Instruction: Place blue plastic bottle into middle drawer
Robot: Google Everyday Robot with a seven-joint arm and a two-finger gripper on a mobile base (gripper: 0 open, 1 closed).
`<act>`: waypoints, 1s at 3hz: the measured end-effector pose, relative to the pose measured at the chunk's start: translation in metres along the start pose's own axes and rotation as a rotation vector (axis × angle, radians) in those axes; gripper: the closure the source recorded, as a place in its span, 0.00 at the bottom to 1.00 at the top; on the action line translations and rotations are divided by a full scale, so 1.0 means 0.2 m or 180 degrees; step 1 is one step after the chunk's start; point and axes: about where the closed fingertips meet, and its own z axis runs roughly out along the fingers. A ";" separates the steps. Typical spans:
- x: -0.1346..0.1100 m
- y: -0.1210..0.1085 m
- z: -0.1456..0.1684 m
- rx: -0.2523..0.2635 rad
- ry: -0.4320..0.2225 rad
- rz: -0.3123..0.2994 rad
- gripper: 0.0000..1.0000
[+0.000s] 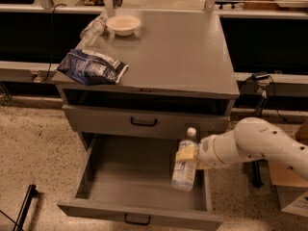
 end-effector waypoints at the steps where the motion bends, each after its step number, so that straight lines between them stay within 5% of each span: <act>1: -0.11 0.09 0.22 0.0046 -0.0172 0.0018 1.00; 3: -0.20 0.18 0.63 0.0524 -0.0357 0.0067 1.00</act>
Offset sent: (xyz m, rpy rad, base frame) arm -0.0127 0.0493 -0.1487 0.2535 0.0749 0.0817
